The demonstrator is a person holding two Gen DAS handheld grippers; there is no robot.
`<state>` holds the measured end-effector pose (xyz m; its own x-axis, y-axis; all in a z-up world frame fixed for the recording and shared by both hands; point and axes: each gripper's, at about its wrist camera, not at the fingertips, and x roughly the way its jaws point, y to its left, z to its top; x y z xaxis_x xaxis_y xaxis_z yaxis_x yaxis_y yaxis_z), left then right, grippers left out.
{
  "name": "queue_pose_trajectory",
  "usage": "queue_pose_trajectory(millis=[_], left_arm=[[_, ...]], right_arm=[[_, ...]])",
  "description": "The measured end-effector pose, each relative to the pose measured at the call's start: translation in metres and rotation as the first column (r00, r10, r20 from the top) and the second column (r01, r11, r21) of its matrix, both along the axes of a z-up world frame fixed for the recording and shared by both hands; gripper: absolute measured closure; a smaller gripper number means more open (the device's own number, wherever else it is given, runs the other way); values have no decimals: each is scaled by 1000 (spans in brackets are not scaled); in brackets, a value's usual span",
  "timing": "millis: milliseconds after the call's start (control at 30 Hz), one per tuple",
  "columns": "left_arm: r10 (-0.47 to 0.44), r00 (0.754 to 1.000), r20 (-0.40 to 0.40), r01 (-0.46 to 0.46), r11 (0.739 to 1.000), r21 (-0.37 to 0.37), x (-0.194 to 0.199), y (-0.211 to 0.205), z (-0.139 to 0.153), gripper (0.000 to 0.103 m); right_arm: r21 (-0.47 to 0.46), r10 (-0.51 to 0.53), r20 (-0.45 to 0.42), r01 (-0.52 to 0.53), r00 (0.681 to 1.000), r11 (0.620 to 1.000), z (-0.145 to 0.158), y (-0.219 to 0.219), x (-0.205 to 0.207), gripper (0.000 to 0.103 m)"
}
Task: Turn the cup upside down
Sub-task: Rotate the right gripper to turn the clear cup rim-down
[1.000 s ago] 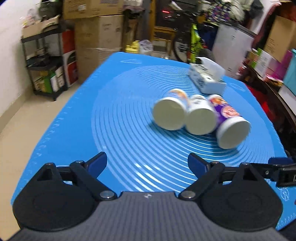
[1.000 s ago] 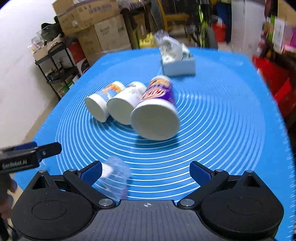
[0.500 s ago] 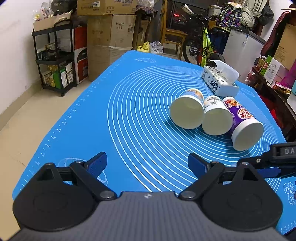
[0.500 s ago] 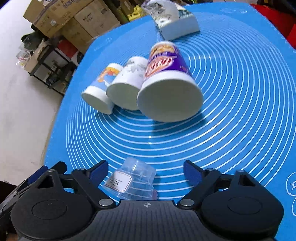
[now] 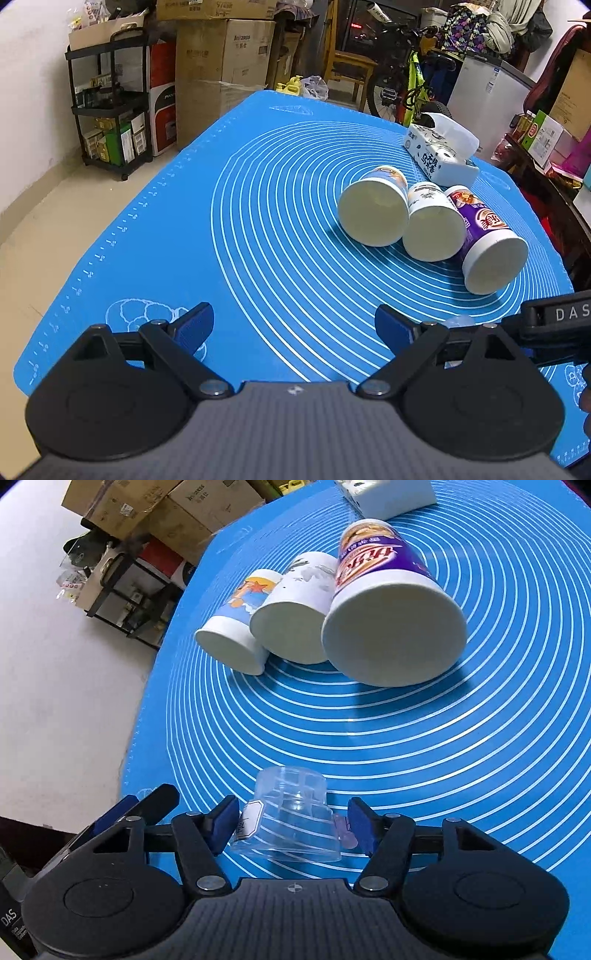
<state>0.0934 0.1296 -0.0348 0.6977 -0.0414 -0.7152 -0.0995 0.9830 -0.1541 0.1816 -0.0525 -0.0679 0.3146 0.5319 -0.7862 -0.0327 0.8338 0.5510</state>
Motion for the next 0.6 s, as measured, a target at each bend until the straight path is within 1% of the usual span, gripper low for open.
queue_pose_trajectory(millis=[167,267,333,500,600], left_arm=[[2,1000,-7,-2,1000,-8,-2,0,-1,10],[1,1000,-7,-1,1000,-8,-2,0,-1,10],[0,1000,-8,0,1000,-10,-2,-1,-1,10],[-4,1000,-12,4,1000,-8,-1,-6,-2,10],[-13,1000,-11,13,1000,-7,-1,-11,-2,10]], right_arm=[[-1,4,25,-4,1000,1000,1,-2,-3,37],[-6,-34,34,34,999,999,1,-10,-5,37],[-3,-62,61,62,996,998,4,-17,-7,37],[26,-110,170,107,979,994,15,-34,-12,37],[-42,-97,281,114,955,993,14,-33,-18,37]])
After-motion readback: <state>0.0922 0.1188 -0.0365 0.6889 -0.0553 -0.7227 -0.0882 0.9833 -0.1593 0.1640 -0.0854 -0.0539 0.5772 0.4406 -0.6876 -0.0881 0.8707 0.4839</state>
